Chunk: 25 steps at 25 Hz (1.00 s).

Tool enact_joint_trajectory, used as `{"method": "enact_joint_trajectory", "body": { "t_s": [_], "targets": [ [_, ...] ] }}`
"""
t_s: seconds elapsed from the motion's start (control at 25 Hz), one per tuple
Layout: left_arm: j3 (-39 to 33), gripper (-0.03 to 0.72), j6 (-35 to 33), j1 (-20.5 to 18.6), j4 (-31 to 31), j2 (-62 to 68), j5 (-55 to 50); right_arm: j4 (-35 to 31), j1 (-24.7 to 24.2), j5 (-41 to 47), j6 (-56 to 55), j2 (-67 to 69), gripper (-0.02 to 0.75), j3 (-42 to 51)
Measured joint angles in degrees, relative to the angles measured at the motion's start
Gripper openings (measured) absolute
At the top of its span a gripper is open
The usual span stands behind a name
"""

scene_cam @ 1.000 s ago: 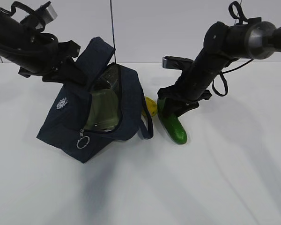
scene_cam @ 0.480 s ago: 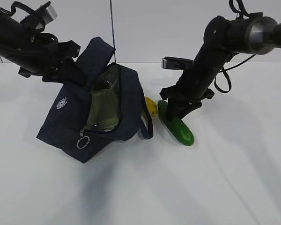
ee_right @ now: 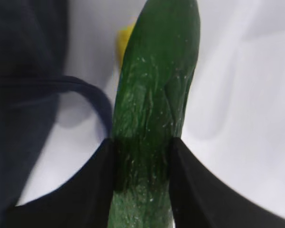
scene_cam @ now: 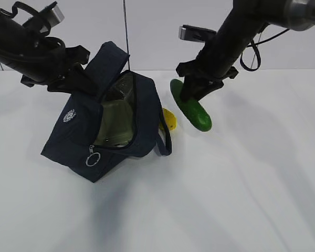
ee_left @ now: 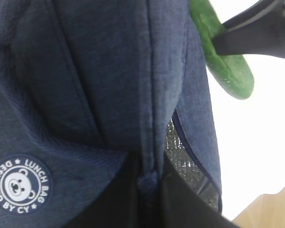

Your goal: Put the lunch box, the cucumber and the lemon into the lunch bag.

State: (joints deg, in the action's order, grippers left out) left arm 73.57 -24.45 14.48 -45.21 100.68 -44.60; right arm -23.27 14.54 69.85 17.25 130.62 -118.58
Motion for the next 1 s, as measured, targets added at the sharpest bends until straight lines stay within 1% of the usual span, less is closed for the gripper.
{"method": "enact_joint_trajectory", "body": {
  "t_s": [0.2,0.32,0.52,0.64,0.88,1.0],
  "targets": [
    [0.0,0.017,0.0,0.0,0.0,0.0,0.0,-11.0,0.0,0.2,-0.3,-4.4,0.265,0.0],
    [0.0,0.017,0.0,0.0,0.0,0.0,0.0,-16.0,0.1,0.3,-0.5,-6.3,0.265,0.0],
    [0.0,0.017,0.0,0.0,-0.1,0.0,-0.1,-19.7,1.3,0.3,-0.5,-6.5,0.265,2.3],
    [0.0,0.017,0.0,0.0,-0.1,0.0,-0.2,-24.9,2.6,0.3,-0.2,-5.3,0.265,3.6],
    [0.0,0.017,0.0,0.0,-0.6,0.0,-0.6,-32.7,3.7,0.2,0.1,-2.5,0.265,3.8],
    [0.0,0.017,0.0,0.0,-1.2,0.0,-0.8,-34.4,4.2,0.0,1.2,-1.5,0.265,3.8]
  ]
}}
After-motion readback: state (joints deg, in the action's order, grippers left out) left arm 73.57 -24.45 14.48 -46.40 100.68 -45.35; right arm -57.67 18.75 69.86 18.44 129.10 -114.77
